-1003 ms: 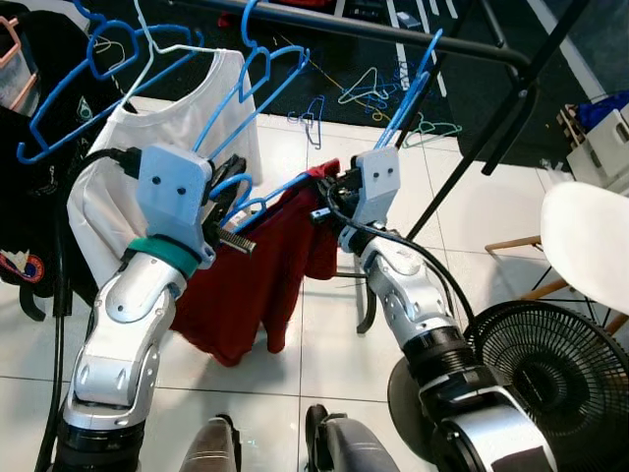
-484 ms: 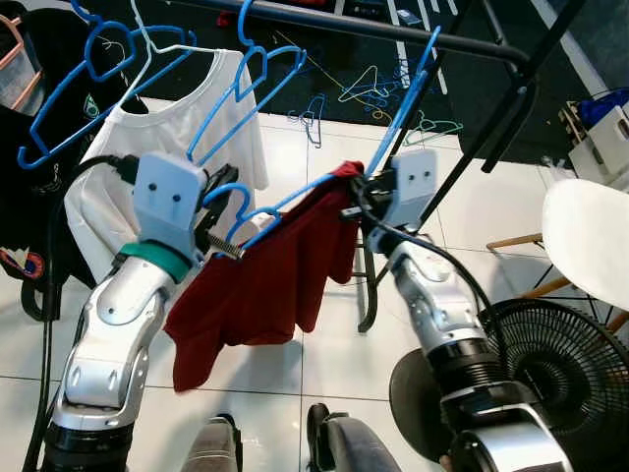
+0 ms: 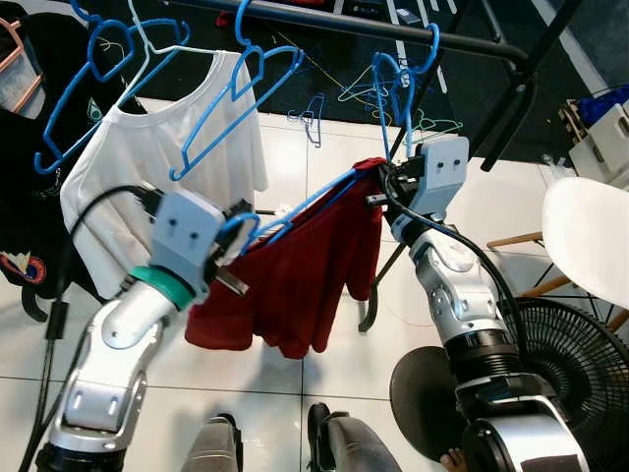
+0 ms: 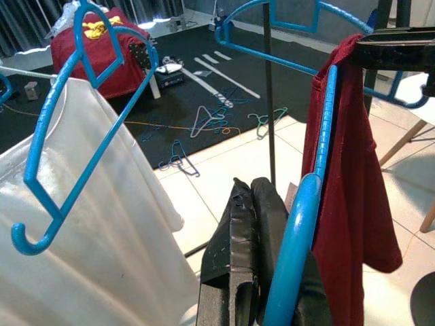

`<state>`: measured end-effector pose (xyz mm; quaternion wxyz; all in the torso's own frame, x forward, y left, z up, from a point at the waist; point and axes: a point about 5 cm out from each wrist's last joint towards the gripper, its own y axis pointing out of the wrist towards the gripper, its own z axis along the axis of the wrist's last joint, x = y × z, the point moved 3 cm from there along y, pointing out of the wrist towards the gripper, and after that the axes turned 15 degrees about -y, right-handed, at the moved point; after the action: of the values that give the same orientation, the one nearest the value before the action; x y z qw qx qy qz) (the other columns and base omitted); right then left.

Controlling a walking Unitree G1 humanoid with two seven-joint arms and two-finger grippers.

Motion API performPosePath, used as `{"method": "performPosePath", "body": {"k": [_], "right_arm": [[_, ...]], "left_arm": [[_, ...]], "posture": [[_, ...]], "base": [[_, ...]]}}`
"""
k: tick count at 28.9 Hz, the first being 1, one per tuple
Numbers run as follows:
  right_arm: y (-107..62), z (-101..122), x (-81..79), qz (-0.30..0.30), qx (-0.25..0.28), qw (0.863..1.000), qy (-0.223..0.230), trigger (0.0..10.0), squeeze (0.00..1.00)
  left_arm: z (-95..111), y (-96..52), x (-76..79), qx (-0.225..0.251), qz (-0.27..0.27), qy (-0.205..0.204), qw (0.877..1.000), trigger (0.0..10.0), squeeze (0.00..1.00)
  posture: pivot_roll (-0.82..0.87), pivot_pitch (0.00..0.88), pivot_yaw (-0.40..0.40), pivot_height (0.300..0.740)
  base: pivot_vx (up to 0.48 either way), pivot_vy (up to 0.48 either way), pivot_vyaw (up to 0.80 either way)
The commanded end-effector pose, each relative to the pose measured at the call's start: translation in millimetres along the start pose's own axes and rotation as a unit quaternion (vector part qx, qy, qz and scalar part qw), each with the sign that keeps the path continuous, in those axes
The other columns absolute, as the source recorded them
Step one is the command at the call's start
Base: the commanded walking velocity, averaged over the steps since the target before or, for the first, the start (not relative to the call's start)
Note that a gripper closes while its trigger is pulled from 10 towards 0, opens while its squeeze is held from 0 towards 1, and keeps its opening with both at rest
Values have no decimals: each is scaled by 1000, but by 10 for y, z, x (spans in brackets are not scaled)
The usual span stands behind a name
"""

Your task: Hang hanger

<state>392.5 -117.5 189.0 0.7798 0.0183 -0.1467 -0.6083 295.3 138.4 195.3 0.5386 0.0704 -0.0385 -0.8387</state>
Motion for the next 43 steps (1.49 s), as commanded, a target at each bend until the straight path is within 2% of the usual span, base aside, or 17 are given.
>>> {"method": "performPosePath", "body": {"k": [1, 3, 4, 15, 17, 19, 20, 24, 29, 32, 34, 35, 36, 39, 40, 43], "right_arm": [[1, 50, 35, -2, 8, 1000, -10, 0, 0], [2, 84, -27, 13, 16, 1000, -14, 0, 0], [2, 124, -129, 31, 25, 999, -16, 0, 0], [1, 119, -154, 33, 24, 999, -16, 0, 0], [-6, 92, -99, 24, 18, 999, -20, 0, 0], [-16, 57, 59, -4, 8, 999, -31, 0, 0], [-16, 57, 59, -4, 8, 999, -31, 0, 0], [-15, 84, 328, -43, 7, 998, -53, 0, 0], [-14, 40, 431, -55, -5, 997, -56, 0, 0], [-25, -46, 395, -44, -23, 997, -52, 0, 0], [-52, -116, 274, -21, -32, 998, -48, 0, 0], [-52, -116, 274, -21, -32, 998, -48, 0, 0], [-73, -159, 175, -4, -37, 998, -43, 0, 0], [-79, -169, 142, 1, -38, 998, -41, 0, 0], [-110, -224, -31, 35, -43, 998, -39, 0, 0], [-126, -245, -101, 49, -44, 997, -38, 0, 0]], "left_arm": [[-44, 2, 61, -3, -8, -3, 1000, 0, 0], [-54, 28, 116, 0, -12, -12, 1000, 0, 0], [-61, 77, 216, 5, -20, -24, 999, 0, 0], [-48, 100, 235, 12, -20, -31, 999, 0, 0], [-52, 84, 182, 11, -12, -30, 999, 0, 0], [-65, 34, 85, 6, 0, -26, 1000, 0, 0], [-65, 34, 85, 6, 0, -26, 1000, 0, 0], [-101, -52, 53, -7, -5, -18, 1000, 0, 0], [-106, -67, 57, -8, -6, -18, 1000, 0, 0], [-88, -49, 42, -2, 2, -26, 1000, 0, 0], [-66, -32, 16, 3, 8, -33, 999, 0, 0], [-66, -32, 16, 3, 8, -33, 999, 0, 0], [-54, -24, 5, 5, 10, -38, 999, 0, 0], [-52, -22, 6, 6, 10, -41, 999, 0, 0], [8, 26, -1, 19, 19, -63, 998, 0, 0], [38, 50, -8, 26, 25, -75, 996, 0, 0]], "posture": [[3, 123, -58, 733], [0, 123, -57, 733], [-1, 124, -56, 733], [0, 125, -55, 733], [-2, 129, -53, 733], [-2, 132, -51, 733], [-2, 132, -51, 733], [-2, 133, -50, 733], [1, 132, -49, 733], [1, 128, -50, 733], [2, 125, -48, 733], [2, 125, -48, 733], [3, 125, -46, 733], [3, 125, -46, 733], [3, 125, -46, 733], [3, 125, -46, 733]], "base": [[0, 0, 0], [0, 0, 0], [0, 0, 0], [0, 0, 0], [0, 0, 0], [0, 0, 0], [0, 0, 0], [0, 0, 0], [0, 0, 0], [0, 0, 0], [0, 0, 0], [0, 0, 0], [0, 0, 0], [0, 0, 0], [0, 0, 0], [0, 0, 0]]}}
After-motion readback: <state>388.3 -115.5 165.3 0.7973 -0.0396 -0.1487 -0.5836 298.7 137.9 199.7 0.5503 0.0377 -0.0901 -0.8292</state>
